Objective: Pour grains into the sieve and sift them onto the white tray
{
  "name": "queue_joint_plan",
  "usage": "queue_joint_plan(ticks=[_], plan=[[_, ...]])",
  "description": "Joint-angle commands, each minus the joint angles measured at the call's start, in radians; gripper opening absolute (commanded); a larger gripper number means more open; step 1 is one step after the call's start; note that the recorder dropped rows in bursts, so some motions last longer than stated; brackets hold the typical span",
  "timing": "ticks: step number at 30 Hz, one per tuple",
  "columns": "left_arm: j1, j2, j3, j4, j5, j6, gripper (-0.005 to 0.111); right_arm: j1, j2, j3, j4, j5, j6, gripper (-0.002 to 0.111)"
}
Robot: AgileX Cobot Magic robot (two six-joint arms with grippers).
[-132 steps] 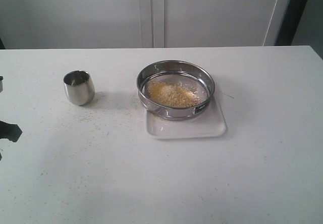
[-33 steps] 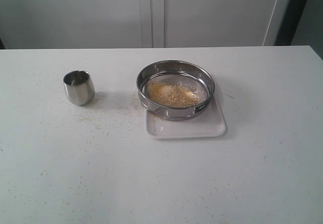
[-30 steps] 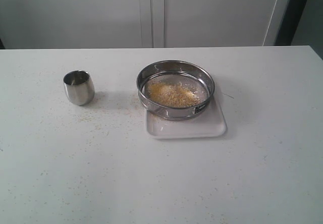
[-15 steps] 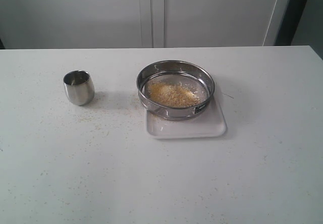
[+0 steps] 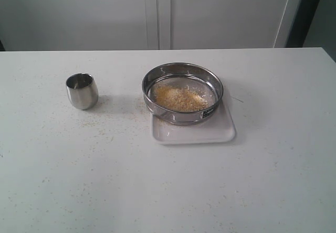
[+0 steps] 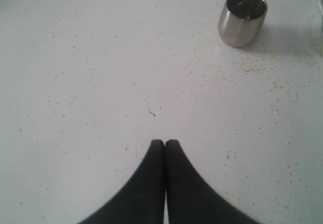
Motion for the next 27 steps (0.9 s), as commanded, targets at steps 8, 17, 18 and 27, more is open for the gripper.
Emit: queue_joint_plan(ticks=[8,17,18,27], plan=[[0.000,-0.006,0.003,0.003,0.006,0.003,0.000,-0.011,-0.005,0.005,0.001,-0.055,-0.002,0.000],[0.000,-0.006,0.003,0.003,0.006,0.003,0.000,-0.011,-0.005,0.005,0.001,-0.328,-0.002,0.000],[0.000,-0.006,0.003,0.003,0.006,0.003,0.000,-0.011,-0.005,0.005,0.001,-0.350,-0.002,0.000],[0.000,-0.006,0.003,0.003,0.006,0.003,0.000,-0.011,-0.005,0.005,0.001,-0.477,-0.002,0.000]])
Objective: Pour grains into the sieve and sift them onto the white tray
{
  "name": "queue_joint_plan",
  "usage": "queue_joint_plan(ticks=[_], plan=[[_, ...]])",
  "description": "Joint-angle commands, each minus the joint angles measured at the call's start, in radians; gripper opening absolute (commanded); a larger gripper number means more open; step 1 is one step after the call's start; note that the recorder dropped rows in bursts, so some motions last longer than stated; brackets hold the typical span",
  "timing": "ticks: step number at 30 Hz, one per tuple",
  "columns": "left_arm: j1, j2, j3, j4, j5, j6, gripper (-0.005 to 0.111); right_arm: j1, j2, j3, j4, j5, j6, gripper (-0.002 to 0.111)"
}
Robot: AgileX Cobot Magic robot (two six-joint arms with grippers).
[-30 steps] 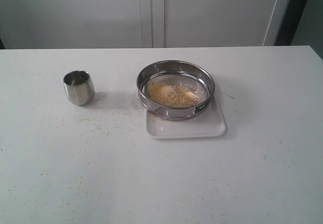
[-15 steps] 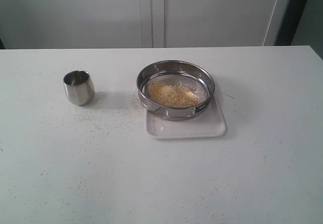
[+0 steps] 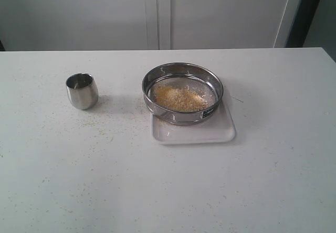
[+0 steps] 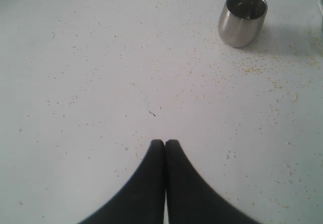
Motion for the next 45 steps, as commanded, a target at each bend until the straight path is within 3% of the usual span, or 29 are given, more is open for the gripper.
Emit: queue_joint_plan(ticks=[1,22,31,45], plan=[[0.000,-0.006,0.003,0.003,0.006,0.003,0.000,-0.011,-0.005,0.005,0.001,-0.031,-0.002,0.000],[0.000,-0.006,0.003,0.003,0.006,0.003,0.000,-0.011,-0.005,0.005,0.001,-0.108,-0.019,0.000],[0.000,-0.006,0.003,0.003,0.006,0.003,0.000,-0.011,0.005,-0.122,-0.006,0.041,-0.023,0.000],[0.000,-0.006,0.003,0.003,0.006,0.003,0.000,-0.011,0.550,-0.451,-0.008,0.089,-0.023,0.000]])
